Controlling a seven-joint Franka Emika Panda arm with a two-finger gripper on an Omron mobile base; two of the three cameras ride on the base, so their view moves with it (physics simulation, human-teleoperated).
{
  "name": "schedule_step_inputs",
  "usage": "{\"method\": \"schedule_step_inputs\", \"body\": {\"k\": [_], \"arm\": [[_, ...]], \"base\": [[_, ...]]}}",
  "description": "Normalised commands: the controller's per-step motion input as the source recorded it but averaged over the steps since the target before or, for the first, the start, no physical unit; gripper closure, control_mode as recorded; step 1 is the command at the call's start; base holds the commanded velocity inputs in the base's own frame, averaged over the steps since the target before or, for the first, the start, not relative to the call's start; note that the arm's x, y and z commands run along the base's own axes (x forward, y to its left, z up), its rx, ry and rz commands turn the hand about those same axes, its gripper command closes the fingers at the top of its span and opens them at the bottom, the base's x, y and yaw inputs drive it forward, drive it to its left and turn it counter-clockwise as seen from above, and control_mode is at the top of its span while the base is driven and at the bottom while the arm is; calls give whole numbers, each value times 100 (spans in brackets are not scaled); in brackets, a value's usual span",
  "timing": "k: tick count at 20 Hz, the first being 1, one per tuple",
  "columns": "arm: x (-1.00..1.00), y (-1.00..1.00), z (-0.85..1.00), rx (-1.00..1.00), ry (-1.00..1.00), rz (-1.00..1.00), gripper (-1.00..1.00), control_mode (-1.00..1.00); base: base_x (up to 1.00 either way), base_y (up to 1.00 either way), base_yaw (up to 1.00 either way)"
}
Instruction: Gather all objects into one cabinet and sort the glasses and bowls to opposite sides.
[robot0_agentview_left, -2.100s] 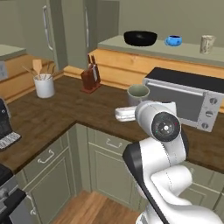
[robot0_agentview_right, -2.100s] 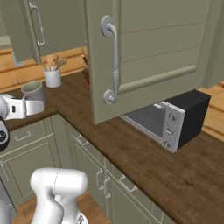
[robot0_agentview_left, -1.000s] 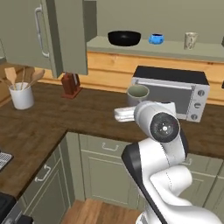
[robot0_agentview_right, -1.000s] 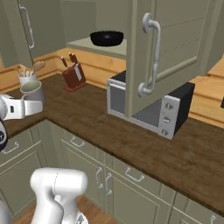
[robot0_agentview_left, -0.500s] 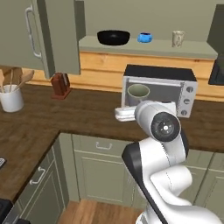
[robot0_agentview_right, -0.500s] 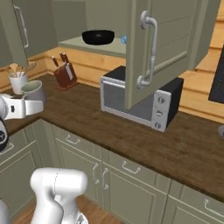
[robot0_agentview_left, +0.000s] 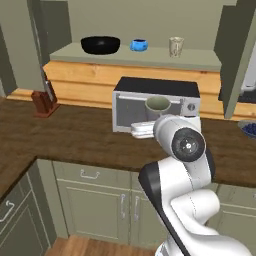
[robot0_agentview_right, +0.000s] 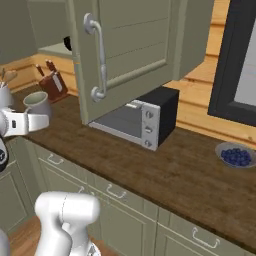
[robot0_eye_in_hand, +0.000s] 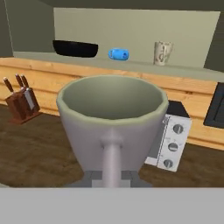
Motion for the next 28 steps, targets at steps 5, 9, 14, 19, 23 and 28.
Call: {"method": "schedule_step_inputs", "body": {"k": [5,9,14,19,23,28], "arm": [[0,0,0,0,0,0,100,100],[0,0,0,0,0,0,100,100],[0,0,0,0,0,0,100,100],[0,0,0,0,0,0,100,100],[0,0,0,0,0,0,100,100],[0,0,0,0,0,0,100,100]], "base": [[89,-57,0],[100,0,4],[87,0,6],[75,0,7],[77,10,10],[65,30,11]]}}
